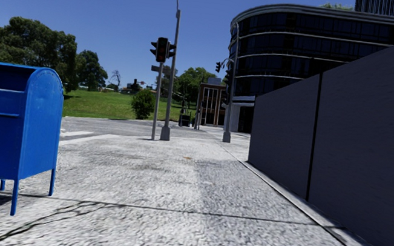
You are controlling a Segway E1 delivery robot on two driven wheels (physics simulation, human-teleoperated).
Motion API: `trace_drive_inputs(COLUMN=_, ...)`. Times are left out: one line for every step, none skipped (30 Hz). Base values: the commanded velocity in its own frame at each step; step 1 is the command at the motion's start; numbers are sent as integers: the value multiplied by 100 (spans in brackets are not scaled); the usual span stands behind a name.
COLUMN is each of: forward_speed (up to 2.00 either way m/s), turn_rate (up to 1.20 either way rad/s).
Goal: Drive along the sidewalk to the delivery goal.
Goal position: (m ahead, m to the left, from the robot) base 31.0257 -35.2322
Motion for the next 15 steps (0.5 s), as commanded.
trace_drive_inputs(forward_speed=200, turn_rate=0)
trace_drive_inputs(forward_speed=200, turn_rate=0)
trace_drive_inputs(forward_speed=200, turn_rate=0)
trace_drive_inputs(forward_speed=200, turn_rate=0)
trace_drive_inputs(forward_speed=200, turn_rate=0)
trace_drive_inputs(forward_speed=200, turn_rate=0)
trace_drive_inputs(forward_speed=200, turn_rate=0)
trace_drive_inputs(forward_speed=200, turn_rate=0)
trace_drive_inputs(forward_speed=200, turn_rate=0)
trace_drive_inputs(forward_speed=200, turn_rate=0)
trace_drive_inputs(forward_speed=200, turn_rate=0)
trace_drive_inputs(forward_speed=200, turn_rate=0)
trace_drive_inputs(forward_speed=200, turn_rate=0)
trace_drive_inputs(forward_speed=200, turn_rate=0)
trace_drive_inputs(forward_speed=200, turn_rate=0)
